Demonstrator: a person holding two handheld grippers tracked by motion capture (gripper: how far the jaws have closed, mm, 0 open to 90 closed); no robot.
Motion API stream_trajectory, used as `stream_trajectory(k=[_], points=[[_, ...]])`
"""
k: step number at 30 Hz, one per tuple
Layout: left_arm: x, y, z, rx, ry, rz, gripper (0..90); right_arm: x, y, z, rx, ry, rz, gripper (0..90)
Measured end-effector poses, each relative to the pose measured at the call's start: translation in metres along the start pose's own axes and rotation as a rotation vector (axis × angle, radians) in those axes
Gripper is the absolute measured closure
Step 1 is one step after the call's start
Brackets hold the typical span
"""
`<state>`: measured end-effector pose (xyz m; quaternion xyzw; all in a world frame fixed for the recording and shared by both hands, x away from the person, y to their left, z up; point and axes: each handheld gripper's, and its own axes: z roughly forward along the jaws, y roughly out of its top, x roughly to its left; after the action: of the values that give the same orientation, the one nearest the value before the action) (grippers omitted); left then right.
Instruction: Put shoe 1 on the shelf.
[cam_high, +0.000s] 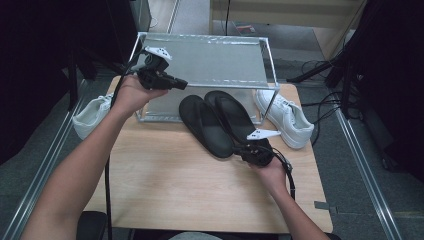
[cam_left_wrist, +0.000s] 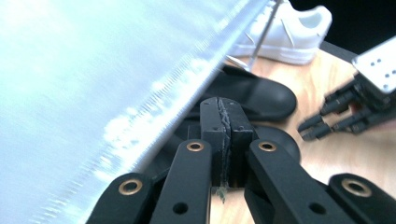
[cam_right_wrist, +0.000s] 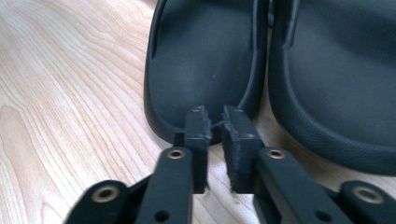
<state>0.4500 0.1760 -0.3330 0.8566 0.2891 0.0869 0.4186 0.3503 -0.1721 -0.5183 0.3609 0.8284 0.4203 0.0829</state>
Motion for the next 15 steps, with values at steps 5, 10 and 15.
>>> stream_trajectory(k=[5,10,15], points=[[0.018,0.011,-0.002,-0.011,0.033,0.000,89.7,-0.002,-0.001,0.003,0.015,0.026,0.017,90.0],[0.030,0.012,0.007,0.015,0.063,-0.013,89.6,-0.004,-0.003,0.006,0.041,0.047,0.027,90.0],[0.037,0.009,0.018,0.048,0.045,-0.010,89.5,0.000,-0.004,0.010,0.063,0.056,0.006,90.0]])
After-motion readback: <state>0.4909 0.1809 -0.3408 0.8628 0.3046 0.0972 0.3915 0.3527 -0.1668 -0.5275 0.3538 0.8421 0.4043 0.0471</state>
